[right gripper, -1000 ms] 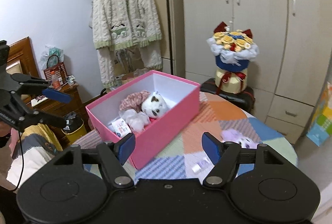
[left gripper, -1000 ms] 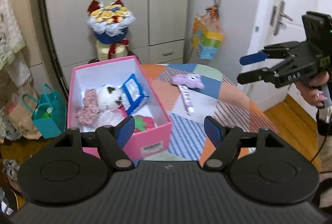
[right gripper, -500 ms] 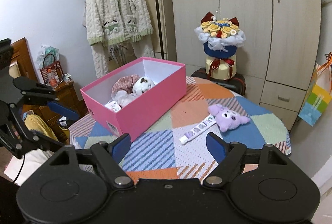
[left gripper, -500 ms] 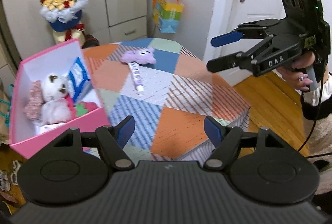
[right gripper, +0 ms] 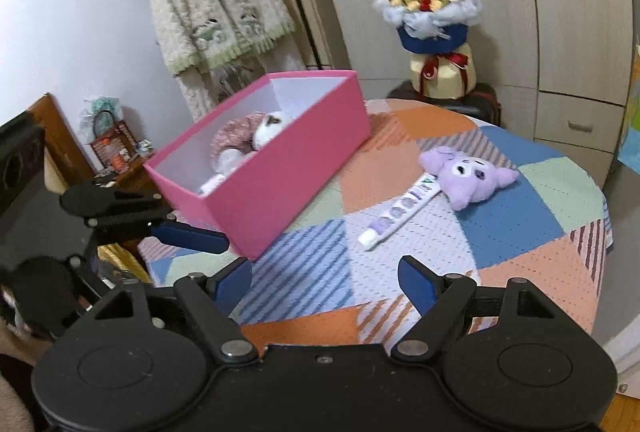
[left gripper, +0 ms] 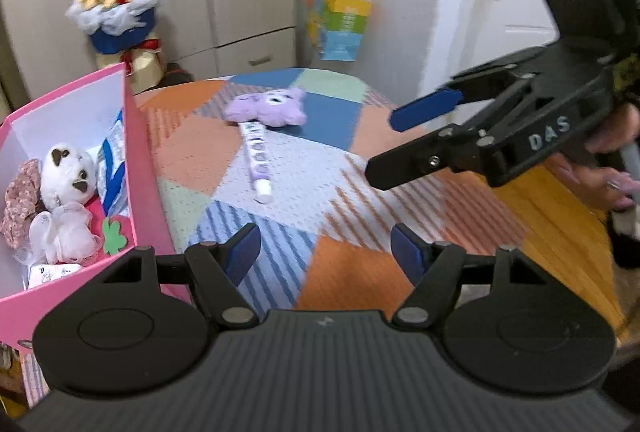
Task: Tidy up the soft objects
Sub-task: 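Withdraw both tools from the box toward the toothpaste tube, then grasp the white toothpaste tube with the left tool and lift it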
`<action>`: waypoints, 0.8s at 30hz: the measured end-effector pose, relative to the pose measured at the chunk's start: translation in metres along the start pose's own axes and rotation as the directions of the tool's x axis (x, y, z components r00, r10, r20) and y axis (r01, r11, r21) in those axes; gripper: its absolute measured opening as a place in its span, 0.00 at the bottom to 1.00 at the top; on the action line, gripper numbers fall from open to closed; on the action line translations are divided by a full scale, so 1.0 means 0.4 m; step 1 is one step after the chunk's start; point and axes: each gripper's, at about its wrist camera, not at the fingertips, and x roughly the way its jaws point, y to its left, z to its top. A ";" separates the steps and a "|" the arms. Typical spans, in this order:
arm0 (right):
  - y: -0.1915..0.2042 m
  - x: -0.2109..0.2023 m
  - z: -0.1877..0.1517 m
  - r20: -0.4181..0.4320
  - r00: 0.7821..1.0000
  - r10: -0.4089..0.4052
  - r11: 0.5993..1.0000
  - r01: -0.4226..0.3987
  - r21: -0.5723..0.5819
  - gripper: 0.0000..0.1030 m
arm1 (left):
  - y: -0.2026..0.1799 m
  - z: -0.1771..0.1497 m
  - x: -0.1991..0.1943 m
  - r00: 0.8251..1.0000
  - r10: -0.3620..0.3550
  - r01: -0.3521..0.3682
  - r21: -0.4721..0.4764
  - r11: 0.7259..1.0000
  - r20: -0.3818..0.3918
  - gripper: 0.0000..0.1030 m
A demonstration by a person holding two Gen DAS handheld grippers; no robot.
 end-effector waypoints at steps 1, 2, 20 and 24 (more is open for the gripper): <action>-0.008 0.012 0.005 -0.002 1.000 -0.004 1.000 0.004 0.008 0.81 | 0.003 0.004 0.017 1.000 0.018 -0.018 -0.008 1.000 0.002 0.68; -0.019 0.026 0.008 -0.010 1.000 -0.006 1.000 0.006 0.025 0.81 | 0.004 0.008 0.035 0.999 0.035 -0.035 -0.012 0.999 0.007 0.68; -0.161 0.275 0.088 -0.080 0.997 -0.003 0.990 0.014 0.142 0.66 | 0.036 0.024 0.309 0.977 0.198 -0.189 -0.108 0.976 0.074 0.53; -0.185 0.328 0.105 -0.100 0.995 -0.013 0.984 0.031 0.173 0.63 | 0.053 0.029 0.337 0.962 0.259 -0.245 -0.141 0.959 0.089 0.53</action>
